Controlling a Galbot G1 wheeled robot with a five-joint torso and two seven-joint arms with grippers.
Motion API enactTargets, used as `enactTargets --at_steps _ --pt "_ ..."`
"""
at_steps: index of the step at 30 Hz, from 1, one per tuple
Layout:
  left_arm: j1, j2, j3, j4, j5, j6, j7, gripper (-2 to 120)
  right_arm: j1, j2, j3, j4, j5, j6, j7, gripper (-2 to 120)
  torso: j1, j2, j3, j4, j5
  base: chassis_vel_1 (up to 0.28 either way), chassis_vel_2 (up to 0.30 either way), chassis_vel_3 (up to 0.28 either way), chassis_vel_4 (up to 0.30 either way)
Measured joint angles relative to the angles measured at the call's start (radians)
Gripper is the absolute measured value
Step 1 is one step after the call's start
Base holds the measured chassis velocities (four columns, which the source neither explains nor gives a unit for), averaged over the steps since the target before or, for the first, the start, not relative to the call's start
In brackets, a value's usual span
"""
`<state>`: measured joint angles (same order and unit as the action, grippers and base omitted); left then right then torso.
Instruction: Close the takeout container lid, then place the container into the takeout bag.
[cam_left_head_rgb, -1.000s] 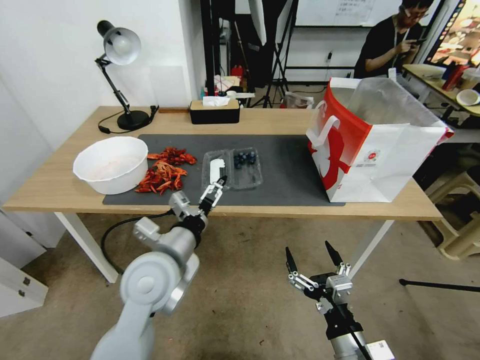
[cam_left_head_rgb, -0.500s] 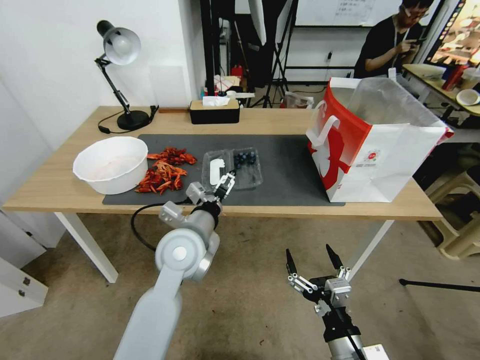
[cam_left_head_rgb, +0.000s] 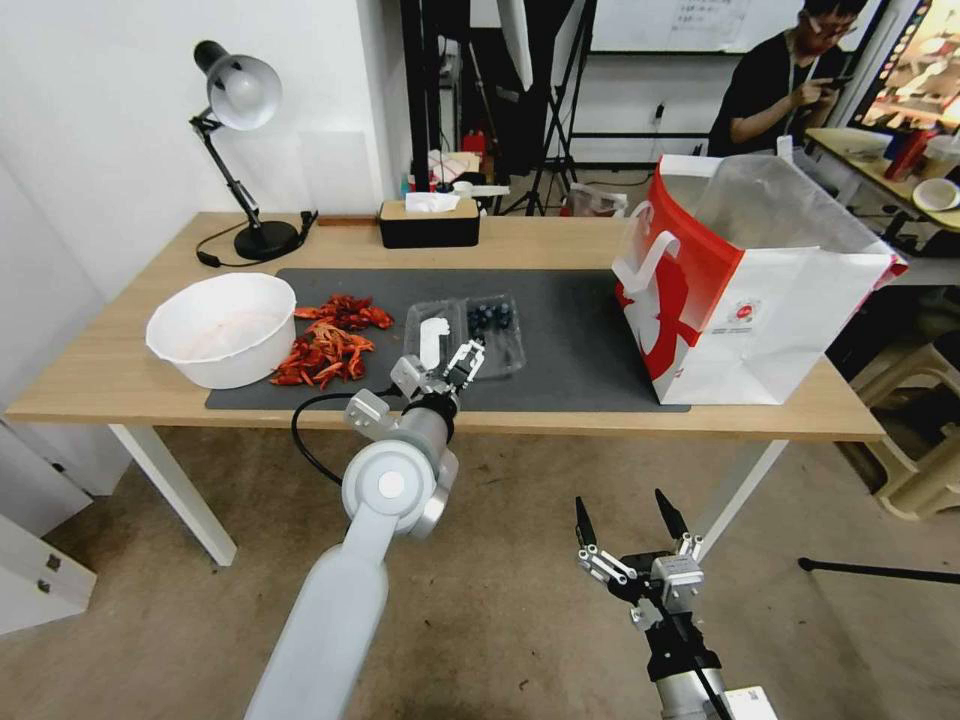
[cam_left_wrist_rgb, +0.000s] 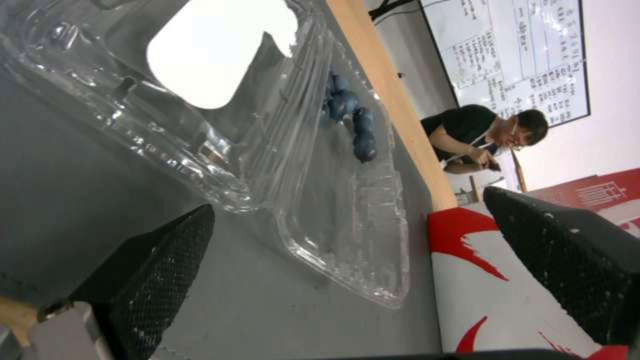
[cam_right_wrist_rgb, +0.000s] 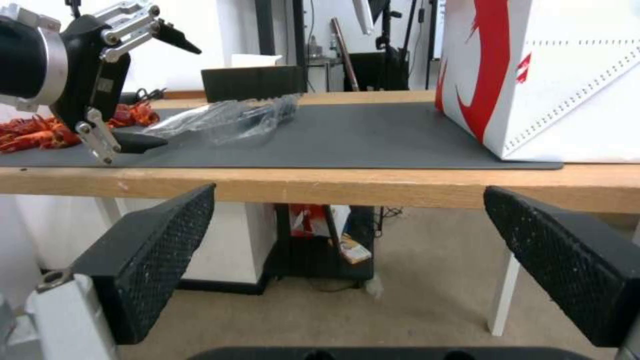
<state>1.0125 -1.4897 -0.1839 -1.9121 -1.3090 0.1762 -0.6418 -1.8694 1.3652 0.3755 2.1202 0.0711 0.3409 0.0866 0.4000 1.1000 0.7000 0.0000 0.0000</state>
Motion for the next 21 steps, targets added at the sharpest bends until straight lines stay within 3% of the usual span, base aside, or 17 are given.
enactTargets --at_steps 21 --pt "-0.029 -0.023 -0.006 0.047 -0.004 -0.035 -0.004 100 -0.015 0.018 0.001 -0.006 -0.010 0.021 0.000 100 0.000 0.000 0.000 -0.0001 -0.0001 0.000 0.000 0.000 0.000"
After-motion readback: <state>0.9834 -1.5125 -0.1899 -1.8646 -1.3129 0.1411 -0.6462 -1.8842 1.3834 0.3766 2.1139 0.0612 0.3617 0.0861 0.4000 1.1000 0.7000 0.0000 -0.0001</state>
